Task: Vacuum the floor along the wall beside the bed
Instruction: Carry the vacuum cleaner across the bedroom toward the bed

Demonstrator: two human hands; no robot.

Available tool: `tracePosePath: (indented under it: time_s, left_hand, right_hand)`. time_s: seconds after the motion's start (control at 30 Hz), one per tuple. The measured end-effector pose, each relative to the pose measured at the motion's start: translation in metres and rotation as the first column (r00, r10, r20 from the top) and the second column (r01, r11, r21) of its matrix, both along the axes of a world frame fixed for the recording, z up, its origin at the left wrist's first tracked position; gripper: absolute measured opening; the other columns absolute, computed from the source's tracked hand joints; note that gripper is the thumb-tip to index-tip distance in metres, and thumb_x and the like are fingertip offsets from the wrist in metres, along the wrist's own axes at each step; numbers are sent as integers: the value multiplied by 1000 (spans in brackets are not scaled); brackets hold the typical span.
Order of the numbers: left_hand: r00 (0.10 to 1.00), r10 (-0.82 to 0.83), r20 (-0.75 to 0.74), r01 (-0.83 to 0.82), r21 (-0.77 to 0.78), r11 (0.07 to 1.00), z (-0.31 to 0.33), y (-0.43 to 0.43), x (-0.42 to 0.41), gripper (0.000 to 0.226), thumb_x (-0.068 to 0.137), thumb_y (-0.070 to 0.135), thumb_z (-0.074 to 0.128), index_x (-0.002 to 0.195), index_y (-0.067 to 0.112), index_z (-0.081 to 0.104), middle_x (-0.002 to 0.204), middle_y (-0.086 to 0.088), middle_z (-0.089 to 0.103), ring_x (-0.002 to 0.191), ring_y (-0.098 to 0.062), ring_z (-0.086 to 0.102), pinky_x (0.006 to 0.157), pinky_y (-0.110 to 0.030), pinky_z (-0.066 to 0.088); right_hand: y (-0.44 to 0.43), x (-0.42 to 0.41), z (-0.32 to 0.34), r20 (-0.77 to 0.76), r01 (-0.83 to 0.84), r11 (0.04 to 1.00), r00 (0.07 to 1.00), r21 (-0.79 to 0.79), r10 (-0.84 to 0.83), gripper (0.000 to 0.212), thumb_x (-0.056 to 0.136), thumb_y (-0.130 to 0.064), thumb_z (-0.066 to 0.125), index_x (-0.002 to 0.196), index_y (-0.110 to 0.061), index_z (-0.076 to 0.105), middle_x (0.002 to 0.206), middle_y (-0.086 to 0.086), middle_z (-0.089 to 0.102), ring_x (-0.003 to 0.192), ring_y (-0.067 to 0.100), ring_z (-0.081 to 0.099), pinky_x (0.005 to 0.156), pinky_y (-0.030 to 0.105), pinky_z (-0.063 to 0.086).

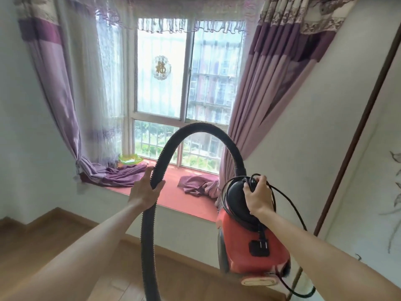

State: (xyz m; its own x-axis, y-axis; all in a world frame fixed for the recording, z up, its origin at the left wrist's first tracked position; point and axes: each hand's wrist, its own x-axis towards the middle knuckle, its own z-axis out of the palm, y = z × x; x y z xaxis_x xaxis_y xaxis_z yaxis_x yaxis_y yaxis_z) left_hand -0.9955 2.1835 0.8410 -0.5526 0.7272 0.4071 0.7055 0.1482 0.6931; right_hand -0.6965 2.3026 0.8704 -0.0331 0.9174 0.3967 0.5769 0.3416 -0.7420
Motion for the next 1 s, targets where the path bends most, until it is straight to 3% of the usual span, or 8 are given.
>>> tracePosePath:
  time_s: [0.27,0.37,0.57,0.73,0.87,1.0]
  left_hand:
    - [982,179,53,-178,-16,984,-8,-9,-82,46,95,42,61,134,27,41,92,-1,68,80,-27,66,80,-38,55]
    - [965,254,60,-253,-23,967,-13,-6,-108,42,96,38,62,130,24,43,93,0,65,77,-24,63,75,-32,49]
    - [884,460,84,-458,-35,888,-20,25,-167,39,94,36,65,126,25,45,89,0,64,73,-27,62,71,-32,49]
    - [820,564,101,-567,-2,824,-18,58,-205,37,94,38,65,121,23,45,93,2,67,70,-25,66,68,-31,51]
    - [756,647,98,-649,-7,760,-20,64,-221,34,94,36,65,119,22,45,96,1,67,64,-17,62,58,-27,46]
    - [699,711,80,-713,-4,701,-15,69,-223,37,95,33,65,124,20,46,96,1,65,62,-16,56,59,-26,42]
  right_hand:
    - [60,-112,-10,-17,-192,981,981,-14,192,28,92,-34,61,106,-20,41,97,8,60,87,33,64,69,54,58]
    - [85,-159,-18,2,-277,961,961,-22,277,31,93,-36,59,108,-19,38,94,10,61,82,34,65,67,55,58]
    - [145,-253,-23,16,-453,886,890,-96,456,32,95,-34,57,110,-15,36,86,10,59,78,35,66,64,55,58]
    - [190,-323,-14,35,-576,811,813,-102,582,31,98,-28,55,113,-11,35,83,12,57,58,29,61,39,46,54]
    - [213,-361,-14,61,-652,754,752,-74,656,27,99,-25,54,110,-8,37,72,6,53,60,28,59,55,51,56]
    - [230,-376,-21,16,-700,712,713,-59,701,27,98,-25,55,112,-7,40,71,4,54,61,27,57,57,42,50]
